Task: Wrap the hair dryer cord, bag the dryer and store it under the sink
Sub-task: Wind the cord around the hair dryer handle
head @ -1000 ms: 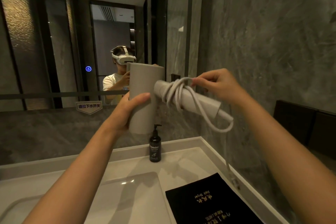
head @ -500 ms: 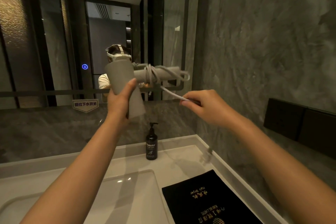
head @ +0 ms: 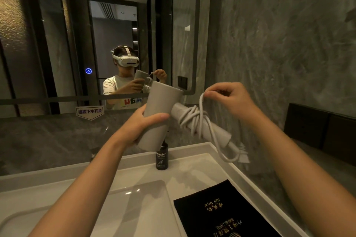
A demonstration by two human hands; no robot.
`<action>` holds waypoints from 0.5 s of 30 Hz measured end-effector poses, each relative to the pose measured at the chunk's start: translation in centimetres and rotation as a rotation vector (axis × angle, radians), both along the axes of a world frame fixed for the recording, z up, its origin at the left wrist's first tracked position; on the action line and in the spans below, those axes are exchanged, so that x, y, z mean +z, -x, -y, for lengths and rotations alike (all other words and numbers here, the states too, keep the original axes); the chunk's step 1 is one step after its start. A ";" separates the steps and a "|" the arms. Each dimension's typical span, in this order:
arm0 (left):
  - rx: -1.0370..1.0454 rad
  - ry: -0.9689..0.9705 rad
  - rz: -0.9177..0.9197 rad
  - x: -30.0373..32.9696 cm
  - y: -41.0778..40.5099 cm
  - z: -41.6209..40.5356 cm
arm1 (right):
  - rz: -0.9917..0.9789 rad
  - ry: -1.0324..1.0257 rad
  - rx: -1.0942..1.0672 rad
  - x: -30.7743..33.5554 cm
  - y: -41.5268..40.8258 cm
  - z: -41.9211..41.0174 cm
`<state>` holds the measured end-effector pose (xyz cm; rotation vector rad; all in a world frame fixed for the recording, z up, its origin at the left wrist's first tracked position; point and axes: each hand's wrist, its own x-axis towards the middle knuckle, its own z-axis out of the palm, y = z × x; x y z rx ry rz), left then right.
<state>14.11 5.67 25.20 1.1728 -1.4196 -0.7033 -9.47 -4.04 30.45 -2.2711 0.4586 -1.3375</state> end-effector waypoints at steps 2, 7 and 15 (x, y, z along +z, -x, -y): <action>-0.050 0.004 -0.117 -0.3 0.1 0.4 | 0.107 -0.062 -0.003 -0.9 -0.4 0.3; -0.133 0.004 -0.470 -1.3 1.6 1.2 | 0.210 -0.523 0.041 -4.4 -1.9 0.7; 0.292 0.102 -0.627 -1.6 1.5 2.9 | -0.293 -0.131 -0.262 -6.3 -2.5 -2.5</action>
